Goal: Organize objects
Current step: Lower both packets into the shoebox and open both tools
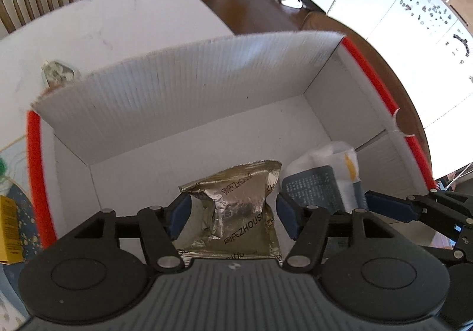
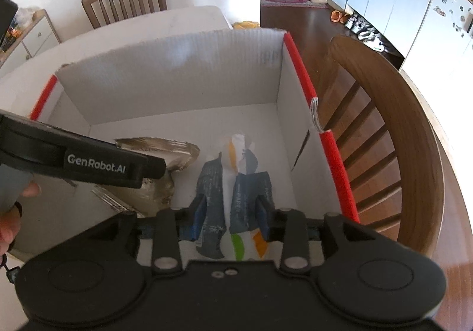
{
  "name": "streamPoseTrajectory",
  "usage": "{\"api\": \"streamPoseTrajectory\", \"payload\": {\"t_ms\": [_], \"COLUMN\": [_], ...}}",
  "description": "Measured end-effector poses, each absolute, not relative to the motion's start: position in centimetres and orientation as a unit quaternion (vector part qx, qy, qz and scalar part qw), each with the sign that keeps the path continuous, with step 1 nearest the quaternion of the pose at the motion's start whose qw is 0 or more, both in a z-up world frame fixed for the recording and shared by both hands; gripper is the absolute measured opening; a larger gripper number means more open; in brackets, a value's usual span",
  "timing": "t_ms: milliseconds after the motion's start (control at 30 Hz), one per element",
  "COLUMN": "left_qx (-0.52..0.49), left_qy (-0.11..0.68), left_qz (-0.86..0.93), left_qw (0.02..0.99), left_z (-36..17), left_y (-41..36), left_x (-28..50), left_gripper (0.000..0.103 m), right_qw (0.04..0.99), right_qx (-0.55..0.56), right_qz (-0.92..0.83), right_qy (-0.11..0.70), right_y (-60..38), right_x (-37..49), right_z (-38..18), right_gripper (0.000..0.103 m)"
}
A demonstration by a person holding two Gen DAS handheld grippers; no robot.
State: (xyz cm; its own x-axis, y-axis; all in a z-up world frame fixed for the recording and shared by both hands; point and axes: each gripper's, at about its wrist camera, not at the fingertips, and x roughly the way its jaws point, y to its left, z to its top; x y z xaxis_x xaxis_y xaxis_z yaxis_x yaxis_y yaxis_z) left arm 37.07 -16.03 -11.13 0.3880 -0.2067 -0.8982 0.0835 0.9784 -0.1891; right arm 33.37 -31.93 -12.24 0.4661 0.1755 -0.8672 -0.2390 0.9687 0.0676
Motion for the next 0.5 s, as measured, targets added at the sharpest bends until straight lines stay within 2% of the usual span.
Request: {"api": "streamPoseTrajectory", "payload": {"t_ms": [500], "left_qx": [-0.051], "left_qy": [0.469], "left_qz": [-0.096], "left_qw": [0.877], "left_z": [-5.5], "left_y": [-13.9], "left_x": [33.6], "left_gripper": [0.063], "right_qw": [0.879], "right_qx": [-0.012], "right_qz": [0.140], "right_qy": [0.455], "right_y": [-32.0], "right_x": [30.1], "right_z": [-8.1], "right_gripper": [0.036]}}
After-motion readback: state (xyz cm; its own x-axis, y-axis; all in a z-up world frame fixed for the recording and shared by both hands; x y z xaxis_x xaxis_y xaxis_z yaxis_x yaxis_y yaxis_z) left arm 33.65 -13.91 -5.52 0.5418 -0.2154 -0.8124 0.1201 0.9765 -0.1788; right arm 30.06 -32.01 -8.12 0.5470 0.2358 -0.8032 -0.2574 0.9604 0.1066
